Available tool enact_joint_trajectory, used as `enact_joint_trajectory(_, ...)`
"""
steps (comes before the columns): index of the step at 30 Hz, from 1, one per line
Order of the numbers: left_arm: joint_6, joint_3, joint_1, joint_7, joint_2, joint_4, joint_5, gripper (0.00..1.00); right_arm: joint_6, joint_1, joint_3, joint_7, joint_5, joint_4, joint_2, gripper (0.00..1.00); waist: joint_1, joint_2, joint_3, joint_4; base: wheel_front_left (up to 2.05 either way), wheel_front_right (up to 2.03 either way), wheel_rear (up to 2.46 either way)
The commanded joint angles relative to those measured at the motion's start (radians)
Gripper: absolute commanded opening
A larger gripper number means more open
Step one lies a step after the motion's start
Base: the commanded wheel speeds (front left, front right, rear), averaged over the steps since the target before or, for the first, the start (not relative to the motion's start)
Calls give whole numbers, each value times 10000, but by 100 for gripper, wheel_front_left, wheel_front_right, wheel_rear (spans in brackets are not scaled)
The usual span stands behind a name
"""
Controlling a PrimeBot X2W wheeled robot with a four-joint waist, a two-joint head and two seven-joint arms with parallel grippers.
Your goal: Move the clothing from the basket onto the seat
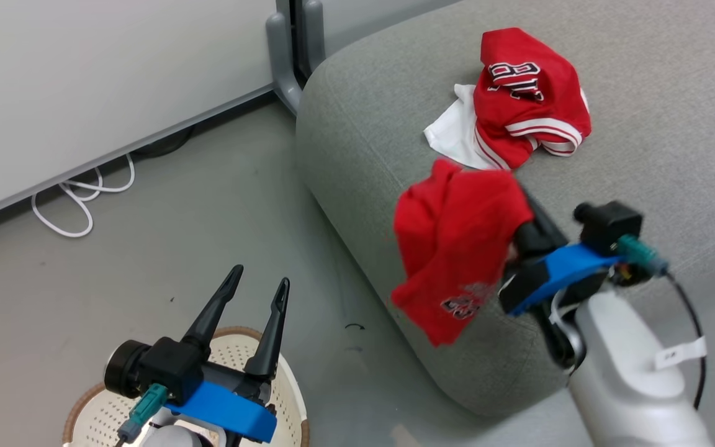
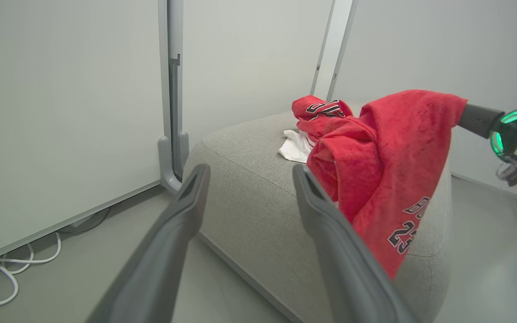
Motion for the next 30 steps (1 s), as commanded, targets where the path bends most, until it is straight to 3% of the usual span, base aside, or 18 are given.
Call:
enact_joint_trajectory(1, -15, -5, -161, -48, 66, -48, -14, 100, 5, -289, -183, -55, -83, -82, -28, 0, 0, 0, 136, 94, 0, 0, 0)
enact_joint_trajectory(8, -15, -151, -551, -47, 494, -304, 152, 100, 5, -1993, -1827, 54, -758, -208, -63, 0, 0, 0, 1153, 299, 0, 0, 0)
enact_joint_trajectory(11, -15, -192, -775, -49, 767, -536, 231, 100, 5, -2935, -2501, 150, -414, -254, -110, 0, 0, 0, 1748, 338, 0, 0, 0)
enact_joint_trajectory(17, -16, -344, -1248, -49, 1282, -1219, 500, 100, 5, -4685, -3252, 504, -286, -94, -1142, 0, 0, 0, 3116, 520, 0, 0, 0)
enact_joint_trajectory(22, -16, -282, -1578, -49, 1669, -1848, 636, 100, 3, -5927, -4480, 431, -558, 248, -2121, 0, 0, 0, 4173, 670, 0, 0, 0)
enact_joint_trajectory(27, 44, -144, -1810, -42, 1927, -2446, 752, 100, 5, -6627, -5891, 293, -822, 742, -2554, 0, 0, 0, 4982, 848, 0, 0, 0)
enact_joint_trajectory(30, 128, -94, -1922, -42, 1967, -2851, 951, 100, 5, -6699, -6467, 216, -937, 1170, -2439, 0, 0, 0, 5371, 953, 0, 0, 0)
